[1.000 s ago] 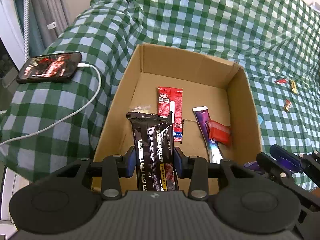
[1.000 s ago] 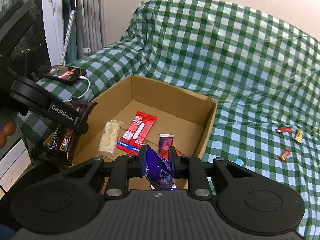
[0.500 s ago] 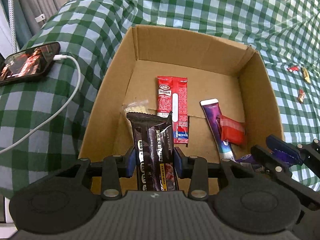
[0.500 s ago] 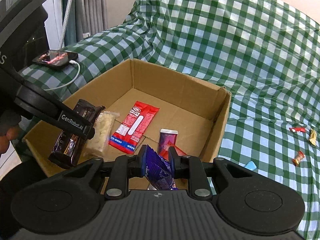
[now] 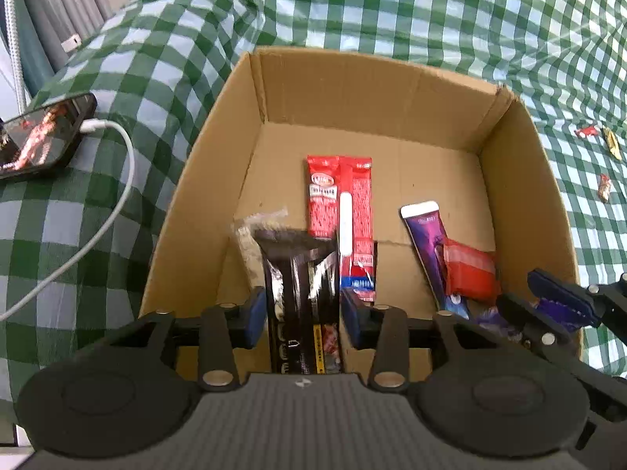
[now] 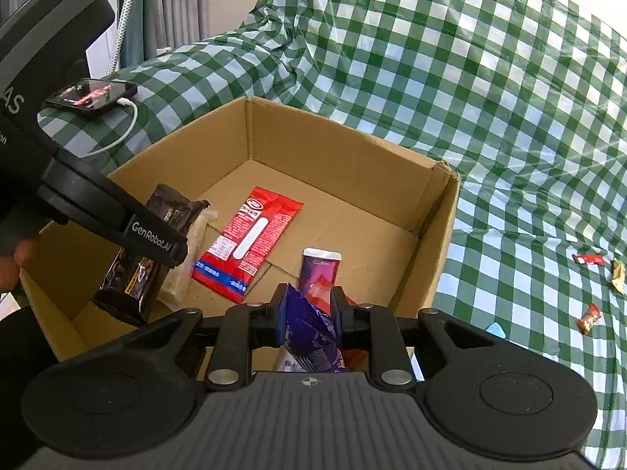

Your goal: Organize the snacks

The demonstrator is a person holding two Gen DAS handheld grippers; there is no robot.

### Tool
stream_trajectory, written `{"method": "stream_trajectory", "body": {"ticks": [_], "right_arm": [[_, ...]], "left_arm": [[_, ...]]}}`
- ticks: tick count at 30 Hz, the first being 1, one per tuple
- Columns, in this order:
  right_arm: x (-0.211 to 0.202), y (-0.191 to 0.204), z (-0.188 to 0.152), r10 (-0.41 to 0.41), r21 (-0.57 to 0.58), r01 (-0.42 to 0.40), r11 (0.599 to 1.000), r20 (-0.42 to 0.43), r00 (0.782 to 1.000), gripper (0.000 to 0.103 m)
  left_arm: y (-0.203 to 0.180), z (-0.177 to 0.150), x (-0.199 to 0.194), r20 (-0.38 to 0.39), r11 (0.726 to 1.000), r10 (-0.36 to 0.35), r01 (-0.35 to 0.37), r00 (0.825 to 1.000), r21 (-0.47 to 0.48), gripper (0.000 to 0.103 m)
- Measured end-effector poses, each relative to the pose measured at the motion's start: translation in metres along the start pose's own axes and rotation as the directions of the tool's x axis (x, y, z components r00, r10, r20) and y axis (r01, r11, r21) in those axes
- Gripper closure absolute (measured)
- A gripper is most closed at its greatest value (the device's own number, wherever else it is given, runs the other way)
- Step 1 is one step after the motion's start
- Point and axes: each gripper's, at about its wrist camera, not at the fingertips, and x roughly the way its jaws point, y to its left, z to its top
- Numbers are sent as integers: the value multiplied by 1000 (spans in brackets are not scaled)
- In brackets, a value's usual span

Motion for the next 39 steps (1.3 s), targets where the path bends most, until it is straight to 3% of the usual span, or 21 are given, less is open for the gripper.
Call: {"method": "stream_trajectory", "body": {"ticks": [1, 2, 3, 5, 6, 9, 16, 25, 39], "right_arm": [[0, 0, 0, -5, -1, 5, 1000, -2, 1000, 79], [-1, 1, 0, -14, 1, 14, 1000, 0, 1000, 71], [-3, 1, 0, -21, -2, 21, 1000, 1, 1000, 55], [-11, 3, -1, -24, -12, 24, 1000, 12, 1000, 38], [-17, 4, -2, -27, -15, 27, 1000, 20, 999, 32], [-41, 10, -11, -25, 3, 25, 1000, 10, 1000, 25], [-97, 35, -42, -9, 61, 12, 998, -34, 999, 20], [-167, 52, -52, -68, 36, 64, 997, 107, 992, 13], [-227, 59, -75, -109, 65, 98, 993, 211, 971, 12]], "left_arm": [[1, 1, -2, 8, 1000, 4, -4, 1000, -1, 15], [2, 0, -6, 22, 1000, 14, -14, 1000, -4, 0], [3, -1, -10, 42, 1000, 25, -25, 999, -6, 0], [7, -7, -23, 74, 999, 50, -51, 996, 10, 0], [9, -11, -28, 70, 998, 62, -63, 996, 21, 0], [14, -31, -47, 70, 996, 81, -83, 994, 28, 0], [18, -83, -98, 61, 997, 69, -70, 996, 12, 0], [10, -121, -164, 183, 998, 51, -56, 982, 21, 0], [1, -155, -213, 262, 999, 42, -49, 964, 20, 0]]}}
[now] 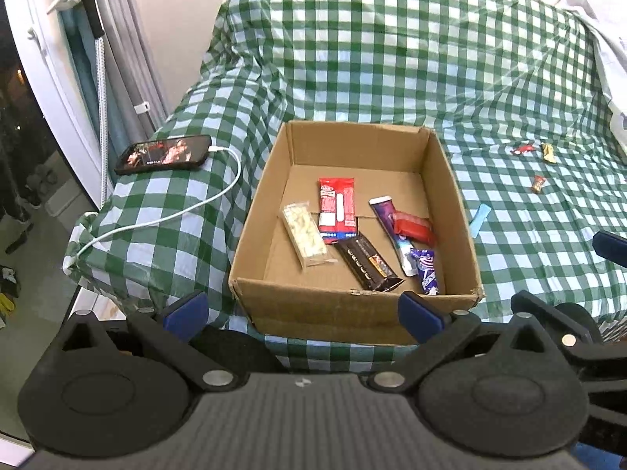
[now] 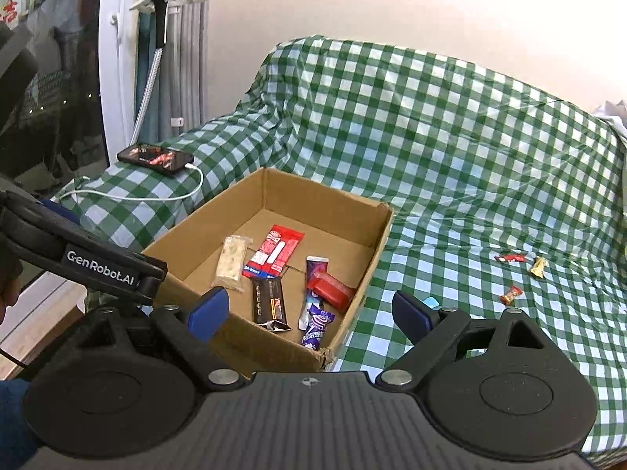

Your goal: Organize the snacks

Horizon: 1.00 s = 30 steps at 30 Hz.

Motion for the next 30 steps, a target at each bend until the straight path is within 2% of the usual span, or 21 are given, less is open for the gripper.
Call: {"method": "stream_trajectory", "body": {"ticks": [8, 18, 30], "right_arm": [[-15, -3, -4, -10, 9, 10, 1000, 37, 999, 12], [-20, -6, -7, -13, 15, 12, 1000, 41, 999, 11], [-14, -10, -12, -9, 24, 10, 1000, -4, 1000, 11]], "left_arm": [[-4, -4, -14, 29, 1000, 1, -1, 1000, 16, 0], [-4, -5, -14, 7, 1000, -5, 5, 1000, 14, 0], [-10, -5, -8, -8, 999, -4, 5, 1000, 40, 0]]}}
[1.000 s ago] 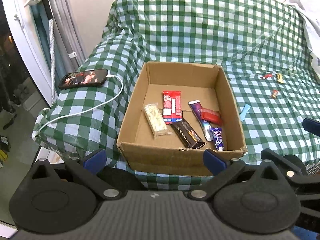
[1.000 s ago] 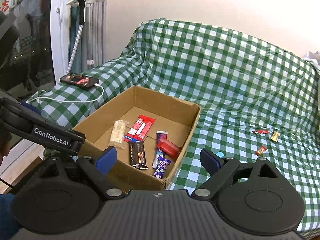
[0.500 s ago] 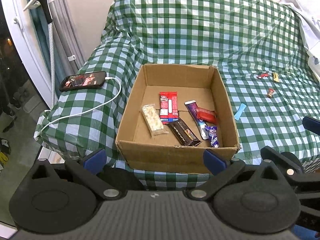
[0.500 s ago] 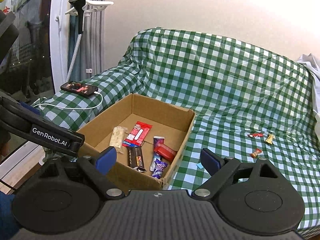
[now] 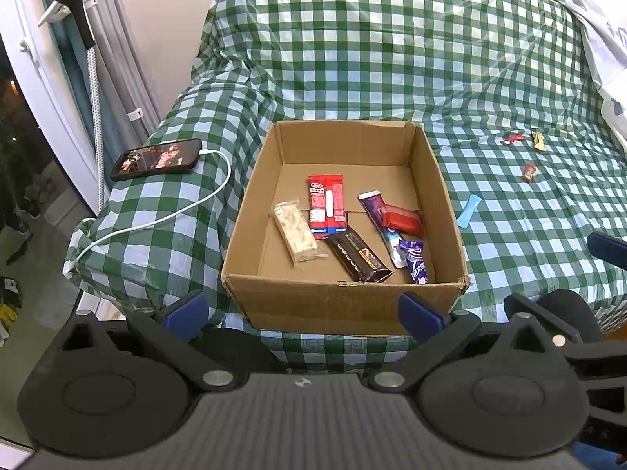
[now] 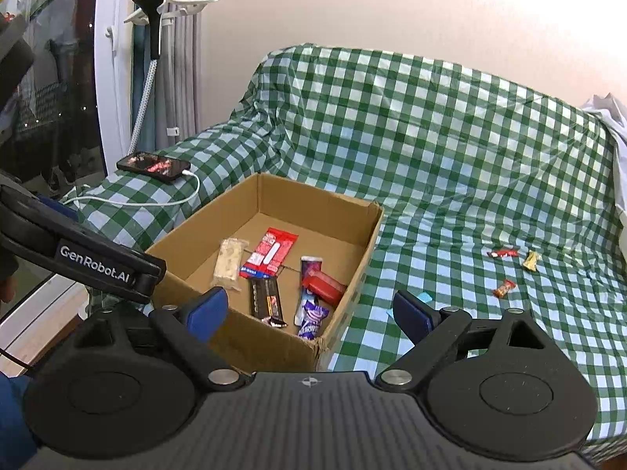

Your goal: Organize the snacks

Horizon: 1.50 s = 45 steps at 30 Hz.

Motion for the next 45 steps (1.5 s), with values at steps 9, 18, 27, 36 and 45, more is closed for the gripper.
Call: {"method": "stream_trajectory", "body": {"ticks": [9, 18, 27, 36, 45], "right_arm": [[15, -2, -3, 2, 3, -2, 1000, -63, 998, 10], [30, -5, -6, 10, 7, -9, 1000, -112, 994, 10], [41, -9, -11, 17, 27, -14, 1000, -151, 988, 10], [52, -13, -15, 27, 45, -19, 999, -181, 983, 10], [68, -17, -20, 37, 65, -24, 998, -222, 974, 10]], "left_arm": [[0, 1, 12, -34, 1000, -9, 9, 999, -11, 0], [-1, 4, 25, -68, 1000, -16, 15, 998, -18, 0], [-9, 5, 36, -103, 1000, -22, 21, 994, -2, 0], [-13, 6, 45, -131, 1000, -21, 22, 991, 5, 0], [-18, 9, 59, -164, 1000, -22, 25, 986, 16, 0]]}}
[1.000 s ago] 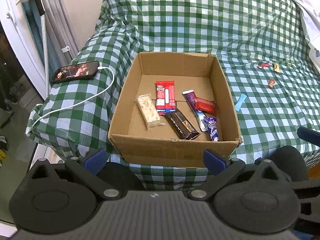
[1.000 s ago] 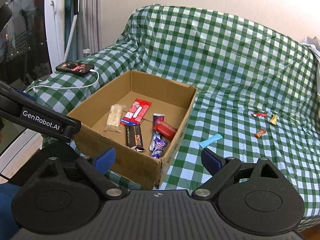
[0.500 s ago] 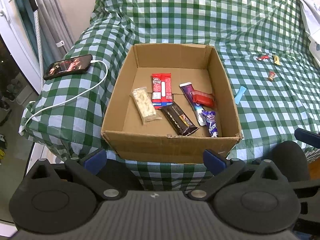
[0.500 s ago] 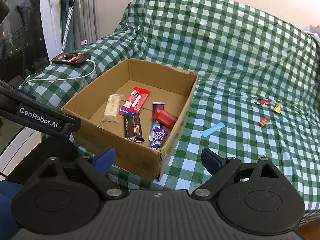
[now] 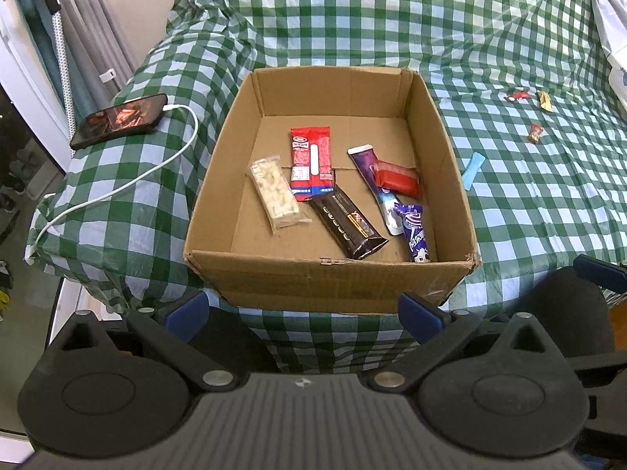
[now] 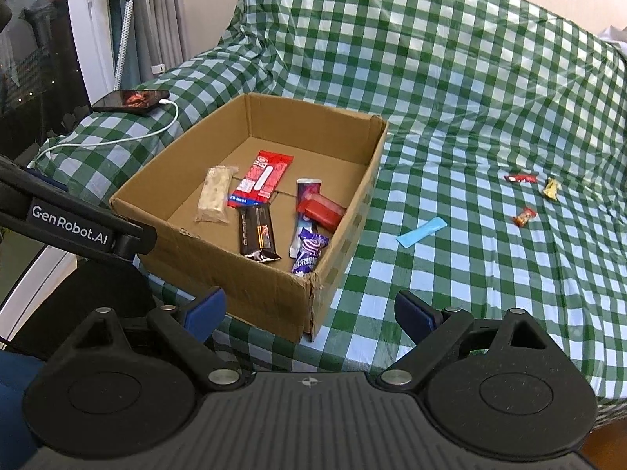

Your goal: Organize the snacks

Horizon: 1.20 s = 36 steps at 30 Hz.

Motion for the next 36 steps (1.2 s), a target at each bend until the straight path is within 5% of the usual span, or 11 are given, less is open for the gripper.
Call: {"method": "stream_trajectory", "body": {"ticks": [17, 36], "right_arm": [[27, -7, 4, 7, 11, -6, 1000, -68, 998, 10], [0, -6, 29, -18, 25, 17, 1000, 59, 998, 8]], "left_arm": [[3, 19, 20, -20, 999, -20, 19, 1000, -46, 0], [19, 38, -6, 86, 996, -1, 9, 996, -92, 0]]}}
